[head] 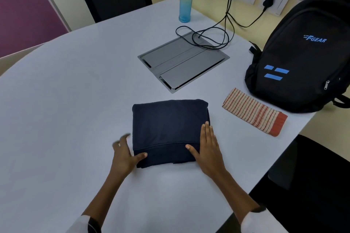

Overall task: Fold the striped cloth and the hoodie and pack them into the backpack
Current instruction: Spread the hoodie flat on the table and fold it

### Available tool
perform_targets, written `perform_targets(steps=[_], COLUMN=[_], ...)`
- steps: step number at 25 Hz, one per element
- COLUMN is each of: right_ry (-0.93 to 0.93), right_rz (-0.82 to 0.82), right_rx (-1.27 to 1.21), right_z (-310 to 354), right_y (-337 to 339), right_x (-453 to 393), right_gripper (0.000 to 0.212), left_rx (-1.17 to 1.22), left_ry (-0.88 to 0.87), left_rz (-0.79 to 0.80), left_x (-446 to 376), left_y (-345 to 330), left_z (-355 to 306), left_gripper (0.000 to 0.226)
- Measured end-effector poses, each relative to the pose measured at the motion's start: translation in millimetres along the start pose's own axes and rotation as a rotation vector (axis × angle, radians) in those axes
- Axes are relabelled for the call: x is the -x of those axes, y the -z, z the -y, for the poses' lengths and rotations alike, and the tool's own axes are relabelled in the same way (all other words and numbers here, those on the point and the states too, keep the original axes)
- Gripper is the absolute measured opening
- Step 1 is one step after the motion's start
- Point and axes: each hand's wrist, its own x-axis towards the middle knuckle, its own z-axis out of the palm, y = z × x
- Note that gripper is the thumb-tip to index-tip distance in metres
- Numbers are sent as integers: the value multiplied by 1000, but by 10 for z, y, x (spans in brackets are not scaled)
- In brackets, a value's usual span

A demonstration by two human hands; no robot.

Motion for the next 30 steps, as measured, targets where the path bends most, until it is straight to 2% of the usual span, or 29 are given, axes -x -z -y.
perform_targets(steps=[1,2,3,5,8,10,11,13,18,20,26,28,30], right_ry=[9,27,41,10,38,206,270,271,-97,-179,-220,-257,-202], right_rz=[15,24,27,-23,-256,-221,-173,-138,-126,-116,-168,-193,-138], right_rx=[7,30,53,14,-80,-11,52,168,92,33,13,3,-64], right_z=[-39,-65,-65,36,373,660,797,963,679,579,572,202,38], right_y=[0,28,72,203,314,213,122,-21,6,53,-48,92,149], right_x=[41,61,56,-30,-298,-475,-537,-642,-940,-1040,-632,-540,-527], right_gripper=[104,106,110,114,79,66,66,65,74,80,92,96,93], left_rx=[-122,-241,-355,-546,-791,-876,-900,-926,-939,-954,-1019,-1077,-1151], left_ry=[-131,-276,-404,-515,-500,-462,-449,-443,-449,-430,-372,-463,-510], left_rz=[-52,-71,-65,-6,143,205,211,208,226,231,259,302,317], left_x=[-35,-88,-156,-351,-557,-593,-593,-572,-578,-581,-568,-699,-772], left_y=[-16,-36,-65,-156,-363,-482,-513,-526,-520,-541,-453,-681,-622], left_z=[-78,-170,-271,-427,-479,-393,-345,-246,-161,-204,-188,-424,-514], left_gripper=[106,121,125,128,145,154,155,153,153,153,151,152,154])
